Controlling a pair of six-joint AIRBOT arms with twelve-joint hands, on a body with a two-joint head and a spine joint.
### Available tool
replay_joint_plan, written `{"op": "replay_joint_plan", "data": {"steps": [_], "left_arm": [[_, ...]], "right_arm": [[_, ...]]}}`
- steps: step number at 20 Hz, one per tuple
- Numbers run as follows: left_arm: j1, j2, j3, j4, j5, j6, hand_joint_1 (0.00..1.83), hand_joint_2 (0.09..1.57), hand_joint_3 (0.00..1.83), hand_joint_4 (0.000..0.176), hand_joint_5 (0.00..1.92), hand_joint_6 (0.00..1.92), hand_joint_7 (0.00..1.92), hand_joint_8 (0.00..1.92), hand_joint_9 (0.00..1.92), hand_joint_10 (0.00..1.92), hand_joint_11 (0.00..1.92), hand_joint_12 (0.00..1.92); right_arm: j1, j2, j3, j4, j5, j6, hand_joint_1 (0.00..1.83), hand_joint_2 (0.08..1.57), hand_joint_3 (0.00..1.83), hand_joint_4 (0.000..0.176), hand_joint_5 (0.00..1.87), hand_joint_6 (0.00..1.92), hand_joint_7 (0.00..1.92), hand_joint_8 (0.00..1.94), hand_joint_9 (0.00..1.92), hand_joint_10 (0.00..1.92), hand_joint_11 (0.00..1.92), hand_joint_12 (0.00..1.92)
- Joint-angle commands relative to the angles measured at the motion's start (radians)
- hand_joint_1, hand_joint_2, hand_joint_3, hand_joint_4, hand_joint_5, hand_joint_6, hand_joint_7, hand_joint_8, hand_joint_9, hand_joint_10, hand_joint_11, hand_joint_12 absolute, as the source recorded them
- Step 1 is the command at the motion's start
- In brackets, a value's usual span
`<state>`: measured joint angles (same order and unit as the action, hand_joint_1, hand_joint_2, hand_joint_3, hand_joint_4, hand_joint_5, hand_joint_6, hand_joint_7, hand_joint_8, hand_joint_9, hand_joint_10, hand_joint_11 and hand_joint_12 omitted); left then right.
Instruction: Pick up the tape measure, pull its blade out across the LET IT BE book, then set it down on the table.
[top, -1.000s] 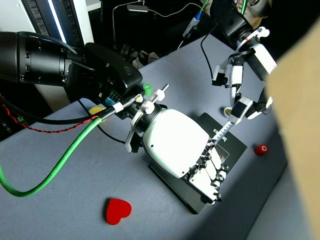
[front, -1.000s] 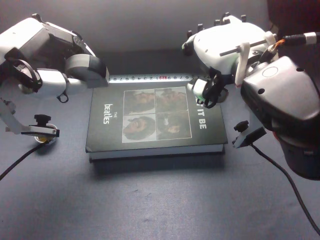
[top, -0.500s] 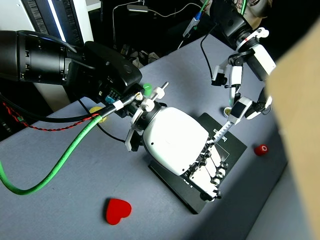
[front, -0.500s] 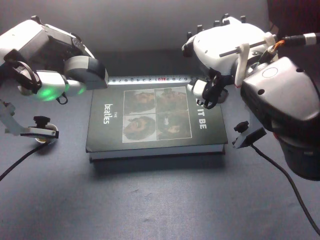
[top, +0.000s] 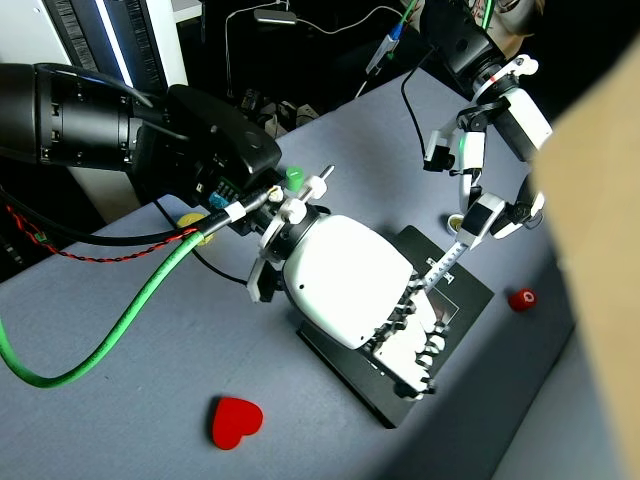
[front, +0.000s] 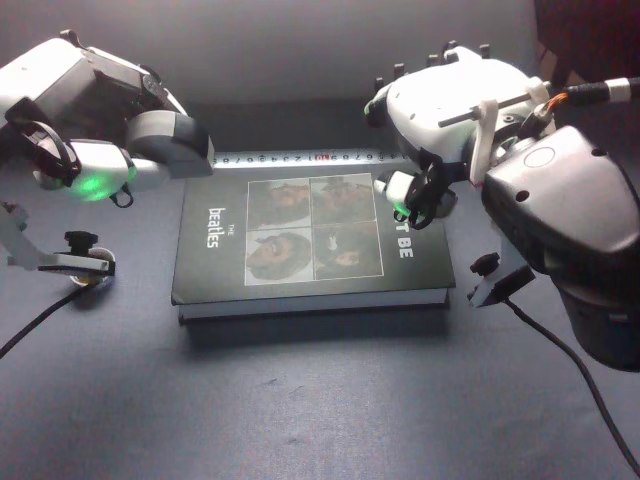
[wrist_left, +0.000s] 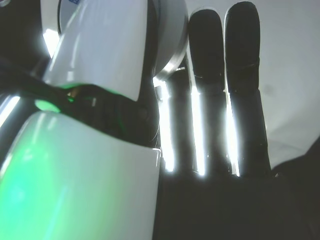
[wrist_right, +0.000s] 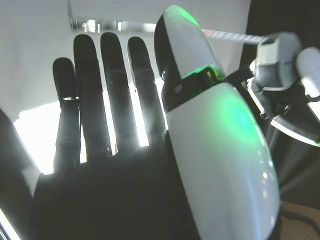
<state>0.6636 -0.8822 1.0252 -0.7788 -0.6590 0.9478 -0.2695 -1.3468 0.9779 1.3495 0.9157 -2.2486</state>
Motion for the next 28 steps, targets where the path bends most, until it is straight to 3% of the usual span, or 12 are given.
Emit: {"op": "replay_joint_plan", "data": {"steps": [1,9,28], "left_arm": [[-0.009,0.007,0.003,0.025,-0.113,-0.011,1.39,1.06,0.00,0.000,1.11,0.64,1.14,0.81,0.93,1.12,0.83,1.01],[-0.009,0.008,0.005,0.023,-0.121,-0.011,1.39,1.06,0.00,0.000,1.07,0.68,1.18,0.73,0.95,1.10,0.84,0.98],[-0.010,0.008,-0.003,-0.009,-0.135,-0.011,1.39,1.06,0.00,0.000,1.08,0.66,1.18,0.76,0.95,1.10,0.85,0.98]], "right_arm": [[0.008,0.004,-0.002,-0.085,0.047,0.002,0.93,1.21,0.00,0.000,0.55,0.01,0.63,0.01,0.61,0.01,0.10,1.16],[0.007,0.004,-0.002,-0.085,0.046,0.004,0.92,1.21,0.00,0.000,0.56,0.01,0.65,0.01,0.63,0.02,0.11,1.15],[-0.001,0.003,0.011,-0.085,0.034,0.014,0.91,1.21,0.00,0.000,0.57,0.01,0.66,0.01,0.63,0.01,0.09,1.14]]}}
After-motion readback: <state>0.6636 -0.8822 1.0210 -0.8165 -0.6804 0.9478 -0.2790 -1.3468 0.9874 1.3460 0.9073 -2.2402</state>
